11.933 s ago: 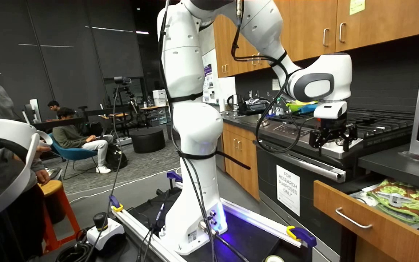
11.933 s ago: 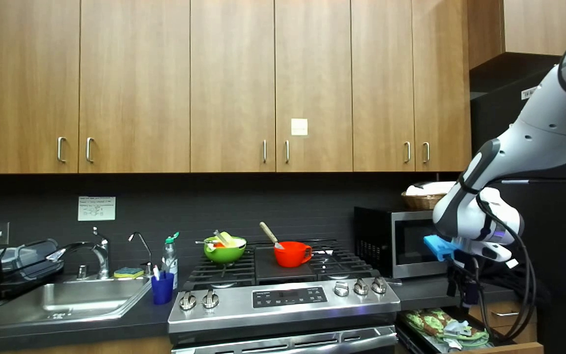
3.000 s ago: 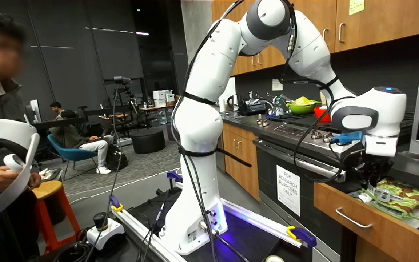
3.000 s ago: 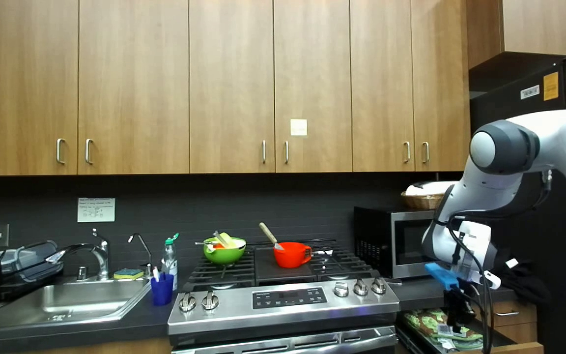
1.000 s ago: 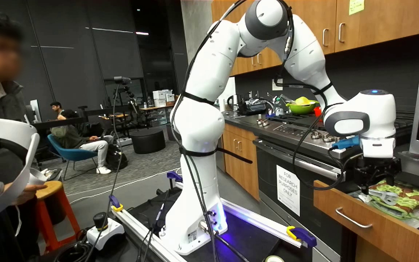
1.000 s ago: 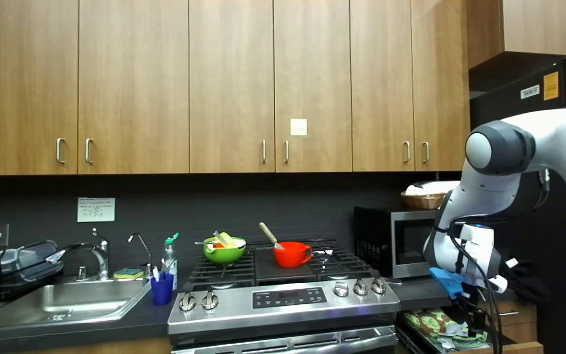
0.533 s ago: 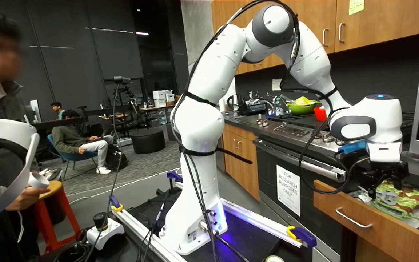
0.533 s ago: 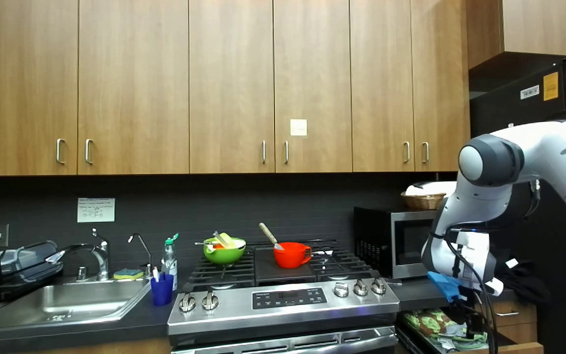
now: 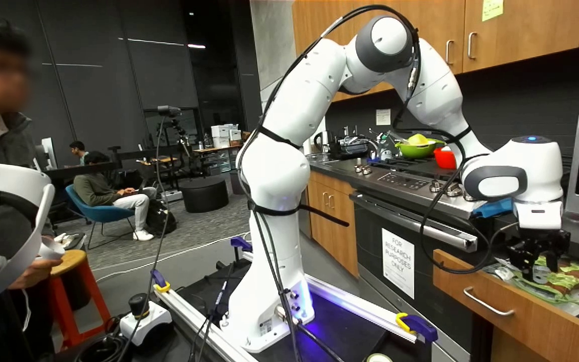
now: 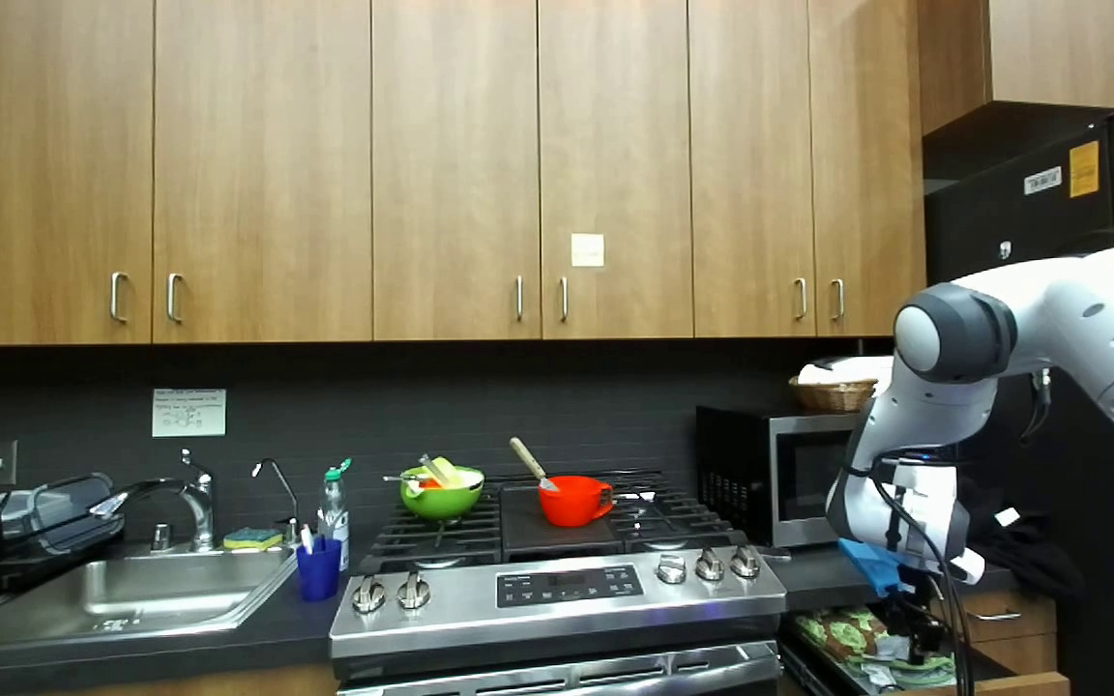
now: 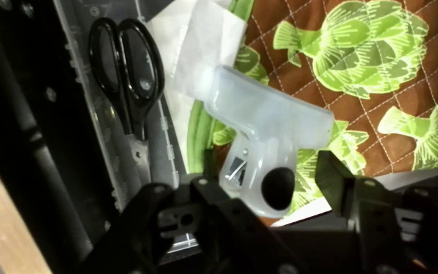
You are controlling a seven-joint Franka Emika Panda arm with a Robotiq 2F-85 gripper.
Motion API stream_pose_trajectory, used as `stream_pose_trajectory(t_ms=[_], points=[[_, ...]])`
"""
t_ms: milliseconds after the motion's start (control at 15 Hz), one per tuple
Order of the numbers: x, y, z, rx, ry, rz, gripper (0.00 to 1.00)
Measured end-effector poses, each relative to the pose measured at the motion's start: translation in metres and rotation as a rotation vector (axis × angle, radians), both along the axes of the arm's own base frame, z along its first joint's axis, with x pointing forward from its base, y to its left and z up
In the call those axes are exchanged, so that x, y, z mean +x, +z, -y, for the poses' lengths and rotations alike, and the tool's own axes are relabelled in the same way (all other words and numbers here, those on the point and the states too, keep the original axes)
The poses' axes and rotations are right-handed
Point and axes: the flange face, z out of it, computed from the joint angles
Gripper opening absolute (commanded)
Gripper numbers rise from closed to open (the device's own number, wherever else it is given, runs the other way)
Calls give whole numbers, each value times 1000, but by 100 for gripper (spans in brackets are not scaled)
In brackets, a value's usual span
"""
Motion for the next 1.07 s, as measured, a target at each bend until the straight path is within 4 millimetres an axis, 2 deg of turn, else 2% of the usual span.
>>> stream_pose_trajectory(t_ms=[133, 200, 733, 867, 1067], points=[[1, -1, -1, 2, 3, 0, 20], [2, -2, -2, 3, 5, -1, 19], [6, 0, -6, 9, 12, 17, 19], [5, 10, -5, 10, 9, 47, 19], [0, 38, -8, 1, 14, 120, 19]])
